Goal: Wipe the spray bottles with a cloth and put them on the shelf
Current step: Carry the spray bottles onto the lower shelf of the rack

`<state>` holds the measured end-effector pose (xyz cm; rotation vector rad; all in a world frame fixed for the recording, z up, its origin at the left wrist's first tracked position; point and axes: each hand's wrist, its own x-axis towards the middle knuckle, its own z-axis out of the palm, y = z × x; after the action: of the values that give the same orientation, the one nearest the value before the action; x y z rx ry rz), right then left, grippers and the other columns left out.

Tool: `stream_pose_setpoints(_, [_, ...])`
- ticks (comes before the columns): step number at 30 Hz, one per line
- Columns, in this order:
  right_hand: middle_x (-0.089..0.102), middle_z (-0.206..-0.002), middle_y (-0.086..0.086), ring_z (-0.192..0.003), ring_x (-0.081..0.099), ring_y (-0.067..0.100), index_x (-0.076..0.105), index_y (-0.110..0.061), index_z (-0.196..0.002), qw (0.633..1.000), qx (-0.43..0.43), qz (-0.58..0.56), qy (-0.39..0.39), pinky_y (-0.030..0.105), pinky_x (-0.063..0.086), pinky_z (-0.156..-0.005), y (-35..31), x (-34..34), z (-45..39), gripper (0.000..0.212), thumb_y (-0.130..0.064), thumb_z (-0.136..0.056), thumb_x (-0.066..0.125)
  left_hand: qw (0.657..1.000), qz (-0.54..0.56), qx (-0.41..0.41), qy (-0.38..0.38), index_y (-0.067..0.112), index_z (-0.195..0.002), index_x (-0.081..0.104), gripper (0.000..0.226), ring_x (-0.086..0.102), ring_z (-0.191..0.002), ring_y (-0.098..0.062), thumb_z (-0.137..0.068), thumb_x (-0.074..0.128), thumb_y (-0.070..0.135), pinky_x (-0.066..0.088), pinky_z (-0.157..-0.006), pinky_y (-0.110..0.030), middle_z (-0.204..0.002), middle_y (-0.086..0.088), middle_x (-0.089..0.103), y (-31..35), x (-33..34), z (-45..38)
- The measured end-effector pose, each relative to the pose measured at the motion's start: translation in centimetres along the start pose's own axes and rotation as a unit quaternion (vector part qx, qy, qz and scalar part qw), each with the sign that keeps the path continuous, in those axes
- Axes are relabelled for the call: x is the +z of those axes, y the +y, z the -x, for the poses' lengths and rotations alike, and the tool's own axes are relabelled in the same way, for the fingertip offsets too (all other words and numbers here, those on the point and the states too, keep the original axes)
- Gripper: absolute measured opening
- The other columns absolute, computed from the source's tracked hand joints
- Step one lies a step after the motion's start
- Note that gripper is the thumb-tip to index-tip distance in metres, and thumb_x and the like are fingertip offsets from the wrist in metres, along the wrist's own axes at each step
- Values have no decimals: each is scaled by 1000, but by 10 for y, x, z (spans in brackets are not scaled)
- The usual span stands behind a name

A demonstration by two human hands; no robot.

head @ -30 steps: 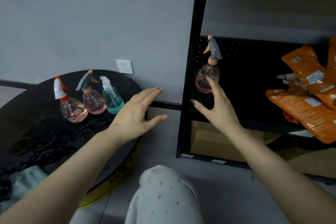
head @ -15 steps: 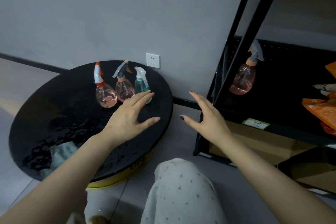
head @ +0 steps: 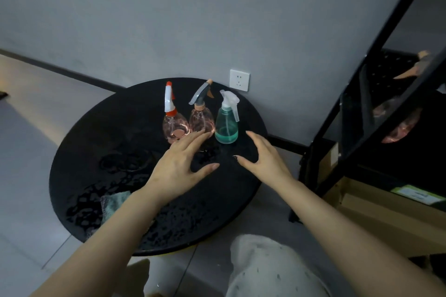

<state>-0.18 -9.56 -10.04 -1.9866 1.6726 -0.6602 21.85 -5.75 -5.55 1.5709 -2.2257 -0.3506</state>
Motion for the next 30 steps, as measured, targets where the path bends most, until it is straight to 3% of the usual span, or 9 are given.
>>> stream_pose_setpoints(6, [28, -152, -3, -135, 33, 19, 23, -24, -146, 998, 54, 12, -7, 36, 36, -104, 12, 32, -52, 77, -49, -84, 60, 1000, 18, -3, 10, 26, -145, 29, 75, 26, -138, -11, -81, 52, 59, 19, -110, -24, -150, 8, 32, -23, 15, -24])
stream_pose_setpoints(12, [35, -147, -2, -127, 43, 21, 26, -23, -144, 996, 87, 18, 12, 38, 46, -91, 20, 53, -100, 79, -49, -81, 64, 999, 36, 0, 26, 24, -144, 31, 76, 23, -131, 1, -79, 49, 60, 20, -112, -23, -148, 8, 33, -41, 31, -54])
stream_pose_setpoints(17, [41, -142, 1, -124, 47, 23, 28, -24, -142, 993, 104, -33, 34, 44, 48, -91, 24, 69, -128, 84, -51, -75, 69, 997, 58, -8, 56, 24, -144, 32, 71, 28, -136, -7, -83, 58, 51, 18, -108, -18, -149, 10, 33, -44, 42, -79])
stream_pose_setpoints(22, [50, -128, -2, -112, 53, 20, 34, -28, -134, 990, 104, -89, 46, 39, 49, -85, 26, 78, -141, 76, -47, -72, 73, 996, 72, -7, 59, 22, -144, 33, 71, 28, -137, -8, -84, 59, 49, 25, -114, -31, -149, 7, 34, -45, 55, -93])
stream_pose_setpoints(25, [49, -130, -1, -114, 52, 20, 33, -27, -136, 986, 110, -119, 44, 40, 49, -88, 29, 84, -144, 79, -46, -72, 74, 995, 72, -9, 63, 20, -143, 34, 70, 28, -137, -8, -84, 60, 47, 26, -114, -31, -149, 6, 35, -48, 59, -98])
stream_pose_setpoints(30, [52, -126, 1, -114, 52, 19, 37, -23, -133, 979, 113, -163, 53, 29, 44, -81, 30, 87, -146, 74, -36, -72, 77, 996, 69, -18, 60, 22, -144, 33, 70, 27, -138, -9, -84, 59, 48, 27, -114, -36, -149, 5, 35, -53, 63, -102])
